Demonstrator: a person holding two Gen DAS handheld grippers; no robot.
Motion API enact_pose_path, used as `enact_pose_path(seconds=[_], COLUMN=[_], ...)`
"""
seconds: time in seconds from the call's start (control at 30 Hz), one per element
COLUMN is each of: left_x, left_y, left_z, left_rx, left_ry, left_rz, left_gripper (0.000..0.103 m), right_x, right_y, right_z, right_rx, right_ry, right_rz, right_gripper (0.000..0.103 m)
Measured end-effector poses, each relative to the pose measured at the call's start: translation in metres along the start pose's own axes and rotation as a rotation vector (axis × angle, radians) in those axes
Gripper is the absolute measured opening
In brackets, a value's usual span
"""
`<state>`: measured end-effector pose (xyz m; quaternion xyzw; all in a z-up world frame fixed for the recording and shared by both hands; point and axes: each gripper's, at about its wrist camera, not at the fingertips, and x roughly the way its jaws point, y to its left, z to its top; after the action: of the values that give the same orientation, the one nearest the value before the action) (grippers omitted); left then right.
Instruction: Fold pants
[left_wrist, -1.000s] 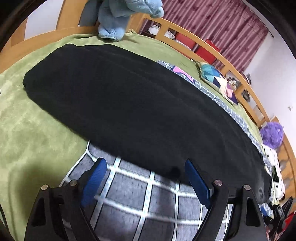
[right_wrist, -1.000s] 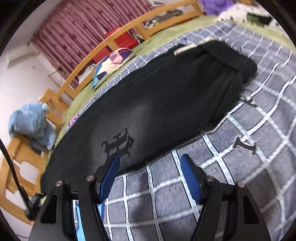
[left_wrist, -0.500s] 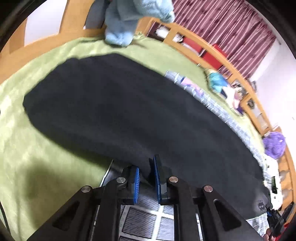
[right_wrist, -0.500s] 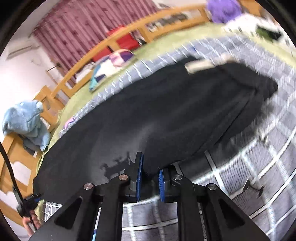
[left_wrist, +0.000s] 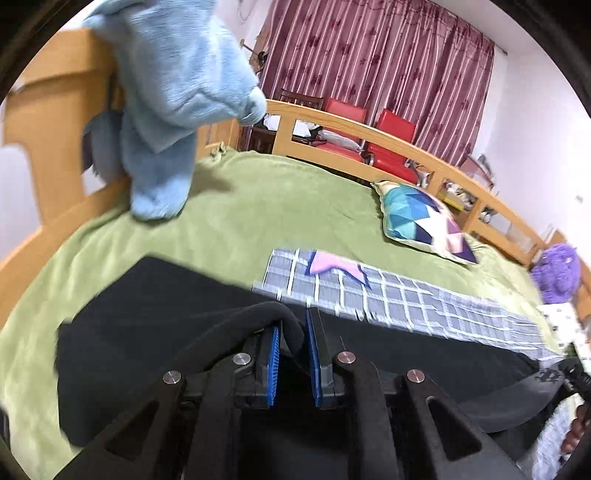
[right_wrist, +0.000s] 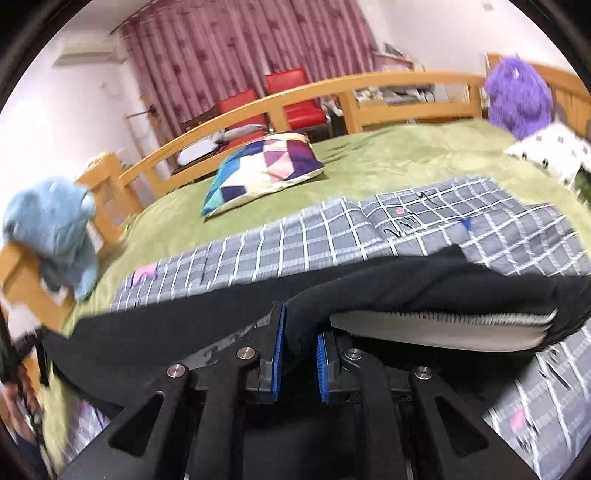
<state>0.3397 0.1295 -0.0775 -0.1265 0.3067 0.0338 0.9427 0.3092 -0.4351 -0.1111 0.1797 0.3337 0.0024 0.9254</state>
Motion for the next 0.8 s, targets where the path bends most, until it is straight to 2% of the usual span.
enact_pose_path(seconds=[0.03, 0.07, 0.13, 0.2, 0.23, 0.27, 0.3, 0.33, 0.37, 0.4, 0.43, 0.47, 0.53, 0.6, 0.67, 0.77, 0.8], left_x=[0.011, 0.029, 0.057, 0.074, 0.074, 0.071, 0.065, 0.060, 0.050, 0.042, 0.036, 0.023, 0.000, -0.013, -0.023, -0.030, -0.031], left_y=[-0.004, -0.008, -0.011, -0.011, -0.009, -0.007, -0.003, 0.000, 0.005, 0.006, 0.007, 0.010, 0.019, 0.027, 0.038, 0.056, 0.063], left_z=[0.004, 0.007, 0.006, 0.001, -0.004, -0.007, -0.011, -0.014, -0.018, -0.020, -0.022, -0.027, -0.038, -0.050, -0.066, -0.091, -0.099], left_rx=[0.007, 0.016, 0.020, 0.025, 0.027, 0.022, 0.007, -0.003, -0.008, -0.003, 0.004, 0.012, 0.032, 0.049, 0.087, 0.126, 0.124], left_ry=[0.011, 0.037, 0.110, 0.169, 0.169, 0.158, 0.148, 0.142, 0.131, 0.119, 0.102, 0.074, 0.041, 0.056, 0.081, 0.102, 0.103], left_rz=[0.018, 0.050, 0.088, 0.145, 0.148, 0.122, 0.074, 0.058, 0.054, 0.054, 0.049, 0.049, 0.068, 0.117, 0.166, 0.291, 0.300], left_gripper=[0.016, 0.017, 0.019, 0.019, 0.020, 0.025, 0.028, 0.036, 0.048, 0.055, 0.065, 0.071, 0.076, 0.078, 0.078, 0.078, 0.078], right_x=[0.017, 0.036, 0.063, 0.069, 0.067, 0.063, 0.059, 0.053, 0.048, 0.044, 0.040, 0.034, 0.020, 0.008, -0.005, -0.015, -0.017], right_y=[-0.005, -0.010, -0.016, -0.014, -0.009, -0.003, 0.003, 0.010, 0.016, 0.021, 0.025, 0.028, 0.034, 0.035, 0.034, 0.030, 0.031], right_z=[0.010, 0.017, 0.022, 0.016, 0.011, 0.005, -0.004, -0.013, -0.024, -0.033, -0.045, -0.057, -0.081, -0.098, -0.117, -0.137, -0.142], right_rx=[0.043, 0.082, 0.133, 0.124, 0.099, 0.059, 0.013, -0.041, -0.094, -0.134, -0.176, -0.211, -0.255, -0.257, -0.229, -0.152, -0.138], right_ry=[0.013, 0.036, 0.073, 0.085, 0.081, 0.073, 0.067, 0.061, 0.062, 0.074, 0.095, 0.114, 0.124, 0.119, 0.116, 0.125, 0.134], right_rz=[0.002, -0.001, -0.018, -0.025, -0.017, -0.018, -0.036, -0.064, -0.086, -0.097, -0.106, -0.110, -0.116, -0.110, -0.106, -0.081, -0.069], right_gripper=[0.021, 0.032, 0.041, 0.041, 0.045, 0.053, 0.056, 0.059, 0.059, 0.059, 0.059, 0.059, 0.059, 0.059, 0.059, 0.059, 0.059])
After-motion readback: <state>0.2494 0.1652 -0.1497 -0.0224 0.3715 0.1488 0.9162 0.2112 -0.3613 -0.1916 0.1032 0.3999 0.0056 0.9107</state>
